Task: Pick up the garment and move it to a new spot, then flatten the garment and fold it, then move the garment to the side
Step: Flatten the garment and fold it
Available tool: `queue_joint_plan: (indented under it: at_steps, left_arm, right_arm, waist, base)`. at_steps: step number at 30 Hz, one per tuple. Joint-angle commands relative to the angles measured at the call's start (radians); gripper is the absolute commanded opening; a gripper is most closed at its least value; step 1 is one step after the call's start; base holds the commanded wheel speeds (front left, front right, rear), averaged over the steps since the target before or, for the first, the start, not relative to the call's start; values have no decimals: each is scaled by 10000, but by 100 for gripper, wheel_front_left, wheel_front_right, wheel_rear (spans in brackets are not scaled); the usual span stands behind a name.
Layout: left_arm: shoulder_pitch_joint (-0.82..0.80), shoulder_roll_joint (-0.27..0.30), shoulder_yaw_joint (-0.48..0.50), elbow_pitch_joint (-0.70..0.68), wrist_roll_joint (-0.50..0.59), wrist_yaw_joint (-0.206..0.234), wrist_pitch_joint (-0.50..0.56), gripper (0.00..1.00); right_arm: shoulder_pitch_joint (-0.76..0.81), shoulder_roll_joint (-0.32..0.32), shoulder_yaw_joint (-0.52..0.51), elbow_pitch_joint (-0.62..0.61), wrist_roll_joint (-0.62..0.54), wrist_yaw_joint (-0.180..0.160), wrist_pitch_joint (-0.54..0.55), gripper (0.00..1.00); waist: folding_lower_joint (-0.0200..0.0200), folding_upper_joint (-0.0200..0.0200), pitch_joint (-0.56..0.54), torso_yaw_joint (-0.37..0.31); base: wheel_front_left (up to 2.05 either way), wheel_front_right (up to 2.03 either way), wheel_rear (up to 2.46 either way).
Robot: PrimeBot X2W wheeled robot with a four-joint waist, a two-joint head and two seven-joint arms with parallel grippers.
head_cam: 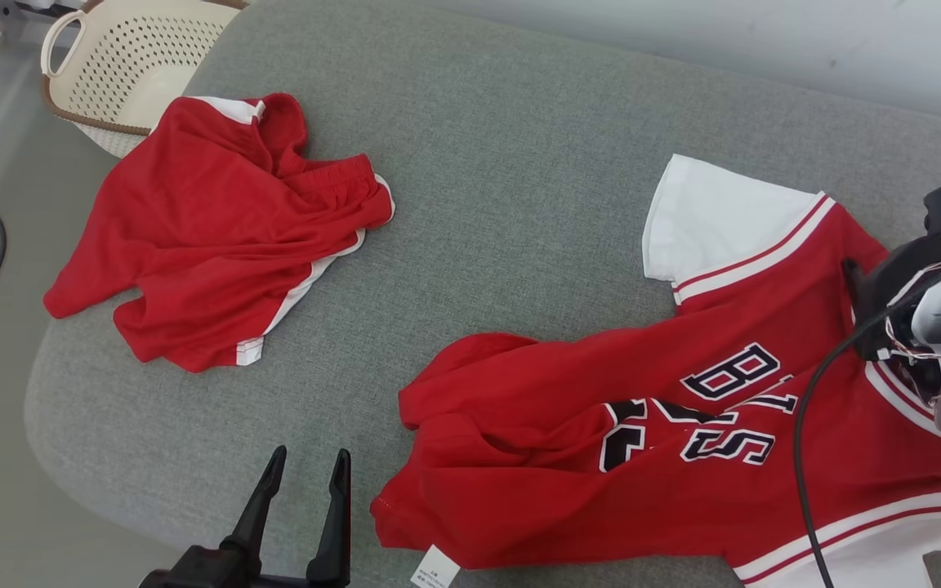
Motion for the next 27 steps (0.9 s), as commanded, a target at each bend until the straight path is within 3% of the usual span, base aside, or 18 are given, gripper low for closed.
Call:
queue_joint_plan:
  at_steps: [1,2,8,16,24,25,26,27]
  left_arm:
    - [-88,-2,49,39,-72,18,-50,100]
    - [-80,-2,65,55,-61,13,-50,100]
    - [-84,-1,28,100,-79,38,-50,100]
    - [-25,-2,-24,206,-84,17,-50,100]
    - [-169,-2,29,277,1,-23,-50,100]
    - [-176,-3,33,305,33,-31,-50,100]
    - [-127,0,42,352,77,-51,-50,100]
    - [-120,0,30,373,95,-57,-50,100]
  right_arm:
    - [144,78,178,82,160,-3,250,17]
    - [145,74,264,37,266,-3,329,0]
    - [-344,-486,604,-127,617,-6,74,0]
    - [-1028,-1530,258,560,503,-6,-1030,0]
    - [-883,-1776,-179,851,418,-6,-1611,0]
    - [-842,-1697,-213,863,411,-6,-1729,10]
    - [-846,-1588,-230,876,291,-6,-2033,100]
    - [-850,-1525,-246,879,240,-6,-2203,100]
  waist:
    - [-1,-1,-19,-22]
    - [-1,-1,-21,-34]
    - [-1,-1,35,-112]
    - [-1,-1,42,-331]
    - [-1,-1,65,-603]
    - [-1,-1,57,-634]
    - [-1,-1,19,-706]
    - [-1,-1,-20,-744]
  base:
    - [0,0,0]
    - [0,0,0]
    - [0,0,0]
    - [0,0,0]
    - [0,0,0]
    - [0,0,0]
    - [0,0,0]
    - [0,0,0]
